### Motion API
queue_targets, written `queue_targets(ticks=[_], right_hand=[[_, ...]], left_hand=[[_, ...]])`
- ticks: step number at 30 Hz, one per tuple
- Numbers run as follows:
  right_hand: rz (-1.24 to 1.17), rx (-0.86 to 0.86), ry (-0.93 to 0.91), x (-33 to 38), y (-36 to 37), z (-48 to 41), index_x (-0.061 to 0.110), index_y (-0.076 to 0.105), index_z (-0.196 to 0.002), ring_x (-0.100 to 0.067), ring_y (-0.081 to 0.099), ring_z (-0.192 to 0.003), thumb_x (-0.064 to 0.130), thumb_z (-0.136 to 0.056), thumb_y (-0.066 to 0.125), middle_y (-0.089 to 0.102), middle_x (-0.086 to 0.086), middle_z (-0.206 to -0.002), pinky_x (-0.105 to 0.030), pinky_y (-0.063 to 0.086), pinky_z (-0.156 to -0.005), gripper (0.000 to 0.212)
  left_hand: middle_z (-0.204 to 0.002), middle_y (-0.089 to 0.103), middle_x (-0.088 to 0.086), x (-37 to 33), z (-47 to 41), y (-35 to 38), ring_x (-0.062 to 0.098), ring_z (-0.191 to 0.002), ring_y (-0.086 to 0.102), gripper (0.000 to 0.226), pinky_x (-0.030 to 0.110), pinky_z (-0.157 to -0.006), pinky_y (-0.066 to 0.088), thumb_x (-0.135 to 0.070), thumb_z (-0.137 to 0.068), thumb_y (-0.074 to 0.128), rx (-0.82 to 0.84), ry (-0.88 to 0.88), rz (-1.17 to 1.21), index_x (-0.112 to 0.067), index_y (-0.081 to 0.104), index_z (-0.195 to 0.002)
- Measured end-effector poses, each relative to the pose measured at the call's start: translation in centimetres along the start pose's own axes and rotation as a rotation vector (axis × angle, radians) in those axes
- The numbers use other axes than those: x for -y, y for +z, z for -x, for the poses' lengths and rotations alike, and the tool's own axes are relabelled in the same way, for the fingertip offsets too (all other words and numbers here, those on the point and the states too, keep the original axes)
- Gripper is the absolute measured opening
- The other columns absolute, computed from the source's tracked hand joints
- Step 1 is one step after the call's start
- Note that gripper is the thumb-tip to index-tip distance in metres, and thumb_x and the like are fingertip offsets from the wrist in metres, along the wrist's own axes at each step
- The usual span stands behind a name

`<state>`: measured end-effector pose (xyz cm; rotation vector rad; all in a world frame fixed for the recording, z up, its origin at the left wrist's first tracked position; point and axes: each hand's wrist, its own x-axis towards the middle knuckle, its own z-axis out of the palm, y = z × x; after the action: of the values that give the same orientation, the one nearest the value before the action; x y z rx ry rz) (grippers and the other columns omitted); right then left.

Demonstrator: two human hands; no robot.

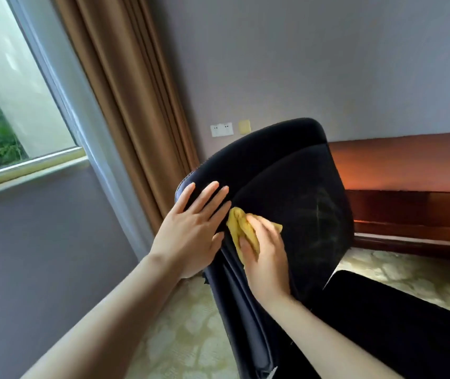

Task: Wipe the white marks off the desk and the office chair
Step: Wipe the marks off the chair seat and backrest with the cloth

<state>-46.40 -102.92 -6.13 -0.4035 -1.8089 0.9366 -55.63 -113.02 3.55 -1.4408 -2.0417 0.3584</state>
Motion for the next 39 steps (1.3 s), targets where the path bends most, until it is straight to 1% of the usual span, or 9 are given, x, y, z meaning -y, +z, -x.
queue_targets(ticks=[2,4,7,10,15,18,25,33,39], right_hand=[[0.071,0.041,0.02,0.3,-0.1,0.2,0.018,0.043,-0.139,-0.006,0.033,-0.129,0.015,-0.094,0.054,0.041,0.008,-0.14,-0.02,0.031,-0.106,0.046],[0.091,0.054,0.03,0.1,0.3,0.5,0.02,0.037,-0.143,-0.004,0.025,-0.133,0.017,-0.095,0.053,0.034,0.009,-0.147,-0.018,0.027,-0.106,0.05],[0.153,0.024,-0.106,0.0,0.7,1.1,0.012,0.038,-0.142,-0.01,0.025,-0.132,0.015,-0.095,0.053,0.028,0.001,-0.15,-0.026,0.034,-0.105,0.05],[0.152,-0.039,-0.172,-1.8,1.3,-0.5,0.01,0.046,-0.135,-0.02,0.042,-0.125,0.006,-0.091,0.055,0.035,-0.006,-0.14,-0.031,0.045,-0.098,0.045],[0.037,-0.093,-0.196,-4.9,1.4,-4.1,0.034,0.048,-0.127,-0.003,0.042,-0.118,0.019,-0.091,0.054,0.037,0.018,-0.124,-0.01,0.037,-0.097,0.039],[0.047,-0.146,-0.224,-7.1,1.0,-6.3,0.031,0.048,-0.127,-0.002,0.042,-0.117,0.022,-0.091,0.056,0.04,0.02,-0.121,-0.01,0.036,-0.098,0.038],[0.089,-0.417,0.05,-13.0,-2.9,-13.8,0.021,0.048,-0.113,-0.01,0.052,-0.097,0.024,-0.09,0.062,0.052,0.009,-0.107,-0.012,0.042,-0.076,0.027],[0.093,-0.805,0.575,-20.7,-11.2,-20.0,0.017,0.049,-0.112,-0.026,0.053,-0.107,0.012,-0.09,0.056,0.05,-0.007,-0.122,-0.046,0.048,-0.091,0.023],[0.046,-0.853,0.41,-17.8,-7.2,-19.6,0.019,0.059,-0.104,-0.02,0.059,-0.1,0.017,-0.087,0.063,0.063,-0.002,-0.107,-0.044,0.052,-0.089,0.017]], left_hand=[[-0.159,-0.01,-0.008,0.3,1.2,0.2,0.012,-0.142,-0.023,0.062,0.038,-0.112,-0.024,-0.047,-0.097,0.022,0.002,0.02,-0.036,-0.027,0.0,-0.152],[-0.159,-0.007,-0.009,0.3,1.4,0.4,0.011,-0.142,-0.022,0.059,0.037,-0.111,-0.026,-0.045,-0.099,0.021,-0.039,0.013,0.023,-0.027,0.002,-0.152],[-0.155,0.024,-0.008,-0.4,1.6,0.7,0.014,-0.146,0.004,0.053,0.044,-0.117,-0.012,-0.04,-0.097,0.027,-0.165,-0.049,0.119,-0.023,0.032,-0.147],[-0.145,0.044,-0.008,-0.9,0.5,1.6,0.016,-0.142,0.025,0.05,0.047,-0.117,0.004,-0.039,-0.094,0.032,-0.232,-0.094,0.243,-0.02,0.052,-0.136],[-0.144,0.046,-0.009,-1.7,-1.5,5.0,0.016,-0.143,0.022,0.049,0.051,-0.117,0.006,-0.039,-0.093,0.037,-0.352,-0.143,0.279,-0.02,0.052,-0.136],[-0.145,0.045,-0.007,-2.2,-2.6,6.9,0.017,-0.144,0.021,0.05,0.051,-0.118,0.004,-0.037,-0.092,0.039,-0.411,-0.154,0.277,-0.019,0.05,-0.138],[-0.142,0.047,-0.001,-2.6,-5.7,10.3,0.019,-0.142,0.026,0.05,0.057,-0.113,0.018,-0.032,-0.091,0.043,-0.523,-0.139,0.288,-0.013,0.051,-0.136],[-0.143,0.045,-0.001,-3.5,-9.1,12.0,0.019,-0.143,0.024,0.05,0.051,-0.117,0.008,-0.029,-0.09,0.042,-0.59,-0.157,0.426,-0.012,0.05,-0.136],[-0.148,0.037,-0.005,-2.4,-9.3,11.9,0.017,-0.146,0.015,0.054,0.044,-0.118,-0.006,-0.028,-0.089,0.041,-0.49,-0.066,0.598,-0.015,0.043,-0.141]])
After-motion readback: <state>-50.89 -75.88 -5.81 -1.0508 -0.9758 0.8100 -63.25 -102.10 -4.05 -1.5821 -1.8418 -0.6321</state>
